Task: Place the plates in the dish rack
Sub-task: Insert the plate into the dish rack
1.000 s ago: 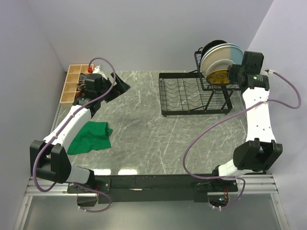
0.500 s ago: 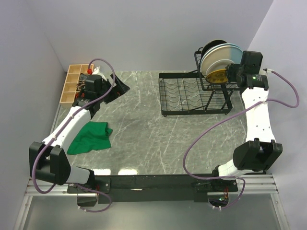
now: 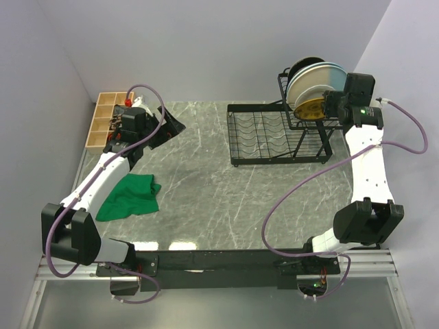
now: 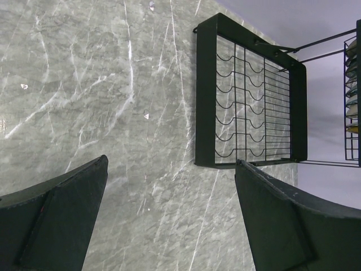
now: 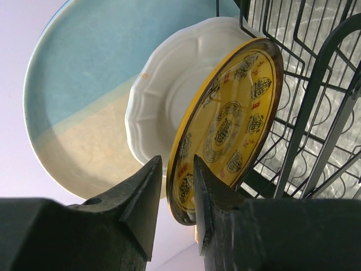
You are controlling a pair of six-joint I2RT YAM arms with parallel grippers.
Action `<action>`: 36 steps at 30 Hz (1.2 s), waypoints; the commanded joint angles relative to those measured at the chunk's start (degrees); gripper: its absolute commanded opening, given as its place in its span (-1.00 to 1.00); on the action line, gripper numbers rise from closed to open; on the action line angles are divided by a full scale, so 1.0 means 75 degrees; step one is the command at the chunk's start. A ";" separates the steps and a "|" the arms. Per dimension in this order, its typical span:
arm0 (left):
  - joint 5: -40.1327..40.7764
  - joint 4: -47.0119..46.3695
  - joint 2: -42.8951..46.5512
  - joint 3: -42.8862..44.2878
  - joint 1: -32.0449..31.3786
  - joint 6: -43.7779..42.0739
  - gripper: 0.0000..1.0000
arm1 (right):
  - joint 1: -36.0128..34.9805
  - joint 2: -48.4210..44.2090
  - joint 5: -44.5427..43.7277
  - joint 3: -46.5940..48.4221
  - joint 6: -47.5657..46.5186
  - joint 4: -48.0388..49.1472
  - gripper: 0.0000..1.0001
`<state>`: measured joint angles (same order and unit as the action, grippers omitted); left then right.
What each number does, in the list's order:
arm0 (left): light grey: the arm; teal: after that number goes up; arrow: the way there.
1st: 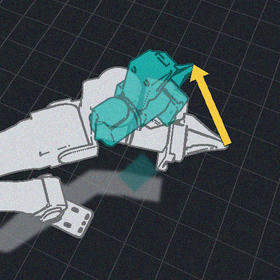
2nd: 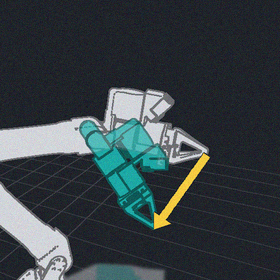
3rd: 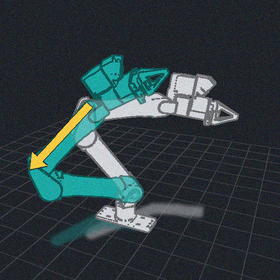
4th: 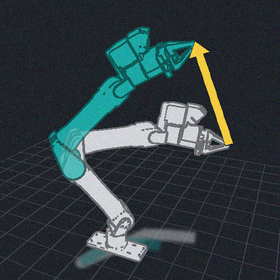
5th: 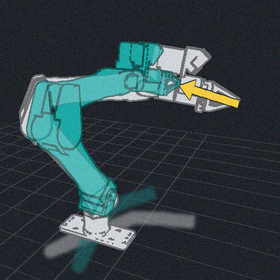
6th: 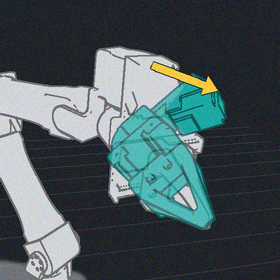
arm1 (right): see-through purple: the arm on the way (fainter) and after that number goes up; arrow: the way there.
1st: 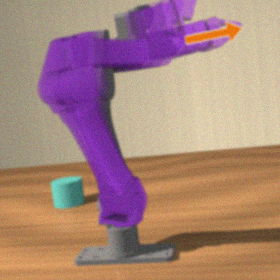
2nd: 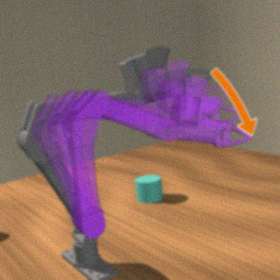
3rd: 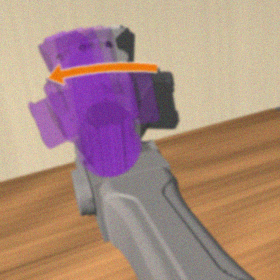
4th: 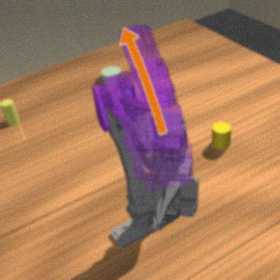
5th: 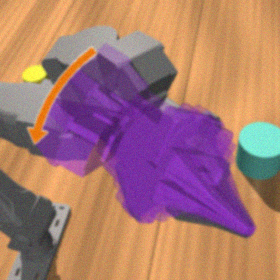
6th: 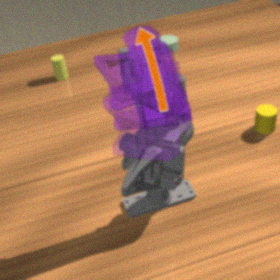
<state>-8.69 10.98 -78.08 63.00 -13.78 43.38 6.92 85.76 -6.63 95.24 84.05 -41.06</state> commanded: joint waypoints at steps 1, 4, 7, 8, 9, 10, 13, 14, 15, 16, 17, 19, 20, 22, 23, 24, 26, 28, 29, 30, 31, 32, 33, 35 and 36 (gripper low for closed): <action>0.0092 -0.0234 0.0275 -0.0010 0.0033 0.0111 0.99 | 0.0085 0.0120 -0.0194 0.0074 -0.0097 0.0318 -0.27; 0.0069 -0.0234 0.0239 0.0014 0.0033 0.0111 0.99 | 0.0167 0.0202 -0.0217 0.0226 -0.0132 0.0388 -0.27; 0.0045 -0.0246 0.0158 0.0072 0.0033 0.0100 0.99 | 0.0238 0.0273 -0.0217 0.0379 -0.0191 0.0388 -0.28; 0.0045 -0.0269 0.0157 0.0084 0.0033 0.0099 0.99 | 0.0238 0.0273 -0.0229 0.0460 -0.0226 0.0388 -0.28; 0.0034 -0.0281 0.0134 0.0119 0.0033 0.0088 0.99 | 0.0238 0.0273 -0.0217 0.0484 -0.0250 0.0377 -0.29; 0.0022 -0.0269 0.0099 0.0131 0.0033 0.0088 0.99 | 0.0238 0.0261 -0.0252 0.0496 -0.0319 0.0388 -0.32; -0.0013 -0.0316 0.0052 0.0131 0.0033 0.0076 0.99 | 0.0250 0.0250 -0.0322 0.0532 -0.0402 0.0459 -0.39; -0.0002 -0.0328 0.0040 0.0143 0.0033 0.0064 0.99 | 0.0250 0.0250 -0.0357 0.0532 -0.0437 0.0470 -0.40; -0.0025 -0.0316 0.0028 0.0154 0.0033 0.0064 0.99 | 0.0261 0.0250 -0.0369 0.0532 -0.0449 0.0459 -0.41; -0.0037 -0.0316 0.0005 0.0166 0.0033 0.0064 0.99 | 0.0250 0.0238 -0.0381 0.0578 -0.0461 0.0447 -0.44; -0.0037 -0.0316 -0.0007 0.0189 0.0033 0.0053 0.99 | 0.0250 0.0238 -0.0416 0.0567 -0.0484 0.0470 -0.44; -0.0048 -0.0351 -0.0030 0.0178 0.0033 0.0052 0.99 | 0.0250 0.0249 -0.0463 0.0567 -0.0531 0.0459 -0.44; -0.0049 -0.0351 -0.0030 0.0155 0.0033 0.0053 0.99 | 0.0250 0.0249 -0.0475 0.0555 -0.0554 0.0459 -0.44; -0.0048 -0.0363 -0.0030 0.0131 0.0033 0.0064 0.99 | 0.0250 0.0250 -0.0475 0.0543 -0.0543 0.0435 -0.44; -0.0049 -0.0374 -0.0019 0.0119 0.0033 0.0064 0.99 | 0.0238 0.0250 -0.0475 0.0567 -0.0531 0.0424 -0.44; -0.0037 -0.0375 -0.0007 0.0108 0.0033 0.0053 0.99 | 0.0238 0.0261 -0.0510 0.0567 -0.0531 0.0412 -0.44; -0.0037 -0.0374 0.0005 0.0073 0.0033 0.0064 0.99 | 0.0250 0.0250 -0.0545 0.0578 -0.0543 0.0400 -0.43; -0.0025 -0.0363 0.0017 0.0084 0.0033 0.0053 0.99 | 0.0250 0.0261 -0.0522 0.0567 -0.0543 0.0424 -0.43; -0.0025 -0.0351 0.0028 0.0107 0.0033 0.0053 0.99 | 0.0250 0.0250 -0.0499 0.0567 -0.0531 0.0435 -0.43; -0.0025 -0.0340 0.0028 0.0107 0.0033 0.0029 0.99 | 0.0250 0.0226 -0.0487 0.0567 -0.0531 0.0435 -0.43; -0.0014 -0.0339 0.0040 0.0119 0.0033 0.0029 0.99 | 0.0250 0.0214 -0.0463 0.0509 -0.0519 0.0435 -0.42; -0.0013 -0.0328 0.0028 0.0131 0.0033 0.0006 0.99 | 0.0250 0.0203 -0.0463 0.0497 -0.0542 0.0447 -0.42; -0.0013 -0.0316 0.0028 0.0143 0.0033 -0.0006 0.99 | 0.0250 0.0179 -0.0452 0.0473 -0.0531 0.0470 -0.42; 0.0010 -0.0246 0.0040 0.0178 0.0033 -0.0029 0.99 | 0.0250 0.0179 -0.0463 0.0426 -0.0543 0.0517 -0.42; 0.0010 -0.0234 0.0052 0.0189 0.0033 -0.0029 0.99 | 0.0250 0.0168 -0.0452 0.0426 -0.0543 0.0529 -0.42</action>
<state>-8.71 10.57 -78.35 63.00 -13.78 43.92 8.40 88.20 -8.56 96.86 80.44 -39.35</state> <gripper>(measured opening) 0.995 0.288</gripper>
